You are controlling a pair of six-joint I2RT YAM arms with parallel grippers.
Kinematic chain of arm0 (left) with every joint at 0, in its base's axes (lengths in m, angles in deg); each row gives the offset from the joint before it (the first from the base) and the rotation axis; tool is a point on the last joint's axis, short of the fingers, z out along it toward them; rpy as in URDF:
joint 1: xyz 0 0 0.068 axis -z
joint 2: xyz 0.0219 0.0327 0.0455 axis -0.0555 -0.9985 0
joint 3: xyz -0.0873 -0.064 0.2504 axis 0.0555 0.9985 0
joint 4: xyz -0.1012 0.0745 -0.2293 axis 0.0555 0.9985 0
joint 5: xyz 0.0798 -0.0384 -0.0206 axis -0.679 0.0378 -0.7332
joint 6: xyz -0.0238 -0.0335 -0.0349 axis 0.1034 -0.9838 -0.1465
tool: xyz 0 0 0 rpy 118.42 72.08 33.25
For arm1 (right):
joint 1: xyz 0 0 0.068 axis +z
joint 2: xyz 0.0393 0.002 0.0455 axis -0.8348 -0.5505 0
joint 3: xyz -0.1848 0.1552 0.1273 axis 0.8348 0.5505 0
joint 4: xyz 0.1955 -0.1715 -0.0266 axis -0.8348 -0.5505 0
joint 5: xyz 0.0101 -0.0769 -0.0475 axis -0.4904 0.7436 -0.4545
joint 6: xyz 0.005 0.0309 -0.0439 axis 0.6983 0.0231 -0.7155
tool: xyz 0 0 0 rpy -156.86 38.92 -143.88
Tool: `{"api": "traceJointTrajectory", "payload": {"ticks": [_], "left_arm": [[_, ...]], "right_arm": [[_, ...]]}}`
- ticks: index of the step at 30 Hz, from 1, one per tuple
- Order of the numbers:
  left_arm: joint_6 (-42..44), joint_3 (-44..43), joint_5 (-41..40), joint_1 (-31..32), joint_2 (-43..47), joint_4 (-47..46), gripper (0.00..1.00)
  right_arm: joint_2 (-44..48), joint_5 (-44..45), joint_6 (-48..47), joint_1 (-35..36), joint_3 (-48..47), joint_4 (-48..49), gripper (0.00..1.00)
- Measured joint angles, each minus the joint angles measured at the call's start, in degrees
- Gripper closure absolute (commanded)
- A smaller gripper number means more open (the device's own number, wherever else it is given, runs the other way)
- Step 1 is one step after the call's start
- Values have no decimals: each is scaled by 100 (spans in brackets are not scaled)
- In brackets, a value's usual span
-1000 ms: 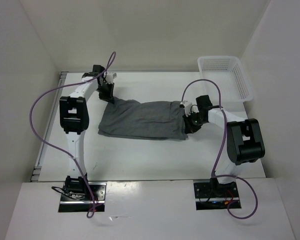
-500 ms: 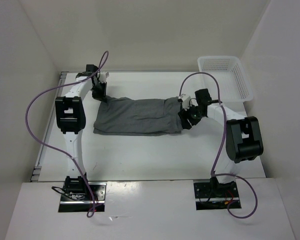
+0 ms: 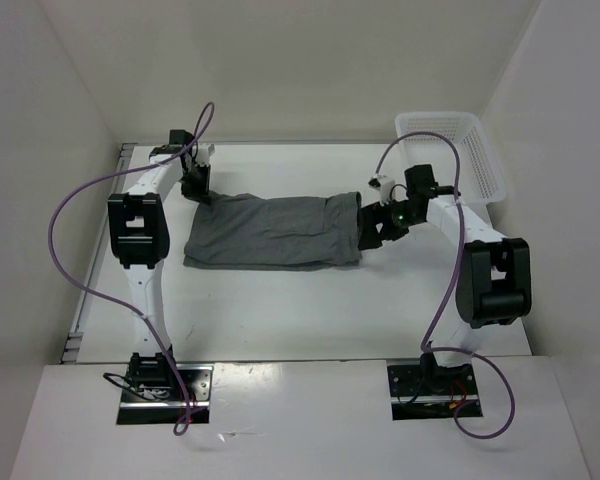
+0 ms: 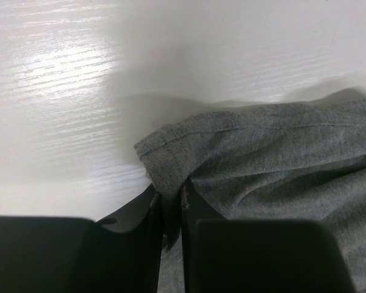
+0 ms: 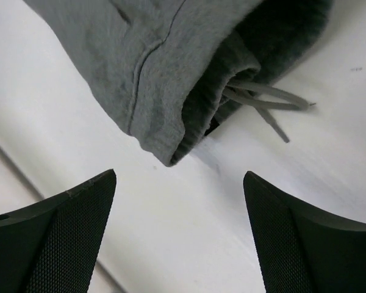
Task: Fold and stack the shorts
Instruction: Fold the shorts
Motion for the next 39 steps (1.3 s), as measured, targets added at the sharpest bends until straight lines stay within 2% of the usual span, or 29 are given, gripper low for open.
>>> {"api": "traceJointTrajectory", "payload": {"ticks": [1,2,5,8,15,18,19,22,28,29,32,33,39], "left_arm": [[0,37,-20,4,31,-28,80],[0,90,-44,9,57,-42,80],[0,227,-133,48,131,-92,79],[0,332,-240,83,201,-109,79],[0,350,-463,127,225,-122,78],[0,350,-483,129,225,-120,78],[0,350,-485,129,225,-122,78],[0,350,-496,129,225,-120,78],[0,376,-509,129,225,-125,77],[0,380,-509,129,225,-129,77],[0,387,-509,129,225,-142,77],[0,393,-509,129,225,-146,77],[0,417,-533,129,232,-179,77]], "right_arm": [[0,-131,319,-85,2,46,8],[0,-234,743,-140,13,142,0],[0,-293,1941,-232,166,675,0],[0,-234,2723,-212,481,973,0],[-101,247,3501,116,848,1193,5],[-304,481,3748,282,844,1403,14],[-400,566,3836,308,835,1447,19],[-723,682,4070,334,741,1515,26],[-953,835,4332,380,627,1698,60],[-984,839,4371,396,629,1722,71],[-1016,776,4465,433,640,1821,89],[-1016,767,4498,452,640,1860,100],[-1016,852,4288,529,629,1945,100]]}}
